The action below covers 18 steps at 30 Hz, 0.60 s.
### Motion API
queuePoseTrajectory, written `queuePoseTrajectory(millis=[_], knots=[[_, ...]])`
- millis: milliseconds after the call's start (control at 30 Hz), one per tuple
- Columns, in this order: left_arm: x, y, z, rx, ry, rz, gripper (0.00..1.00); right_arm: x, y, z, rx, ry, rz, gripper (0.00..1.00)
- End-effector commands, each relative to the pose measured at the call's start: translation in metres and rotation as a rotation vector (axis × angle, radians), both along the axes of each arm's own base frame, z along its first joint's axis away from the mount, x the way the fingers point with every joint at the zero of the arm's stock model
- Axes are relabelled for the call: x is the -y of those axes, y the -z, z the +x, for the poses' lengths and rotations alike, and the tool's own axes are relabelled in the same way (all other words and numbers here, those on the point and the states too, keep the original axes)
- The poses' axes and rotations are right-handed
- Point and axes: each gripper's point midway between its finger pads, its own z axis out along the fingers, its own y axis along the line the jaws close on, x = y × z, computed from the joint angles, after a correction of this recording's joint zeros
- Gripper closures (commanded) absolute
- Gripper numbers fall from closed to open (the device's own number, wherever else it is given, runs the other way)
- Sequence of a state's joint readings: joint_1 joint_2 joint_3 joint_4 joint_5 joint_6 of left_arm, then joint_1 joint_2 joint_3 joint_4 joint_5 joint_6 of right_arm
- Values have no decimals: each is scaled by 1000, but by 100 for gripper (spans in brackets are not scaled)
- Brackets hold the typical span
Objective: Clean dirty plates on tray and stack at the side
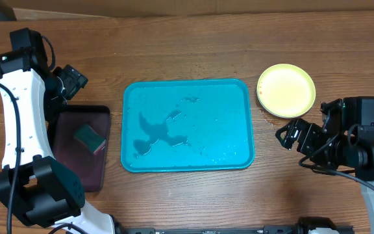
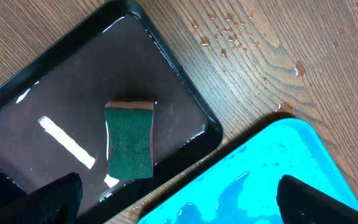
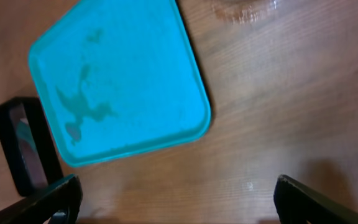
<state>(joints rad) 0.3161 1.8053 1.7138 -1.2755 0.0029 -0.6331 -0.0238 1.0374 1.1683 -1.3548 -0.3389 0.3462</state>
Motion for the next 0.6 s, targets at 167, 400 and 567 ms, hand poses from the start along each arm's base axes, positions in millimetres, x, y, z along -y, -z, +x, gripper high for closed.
queuePoseTrajectory(millis=[167,400,567], knots=[[-1,3,1,-10,2,7,0,0,-21,1,265,-15,-33,0],[-1,3,1,-10,2,7,0,3,-9,-10,349,-1,-53,0],[-1,3,1,-10,2,7,0,4,-24,4,527,-11,-71,0]])
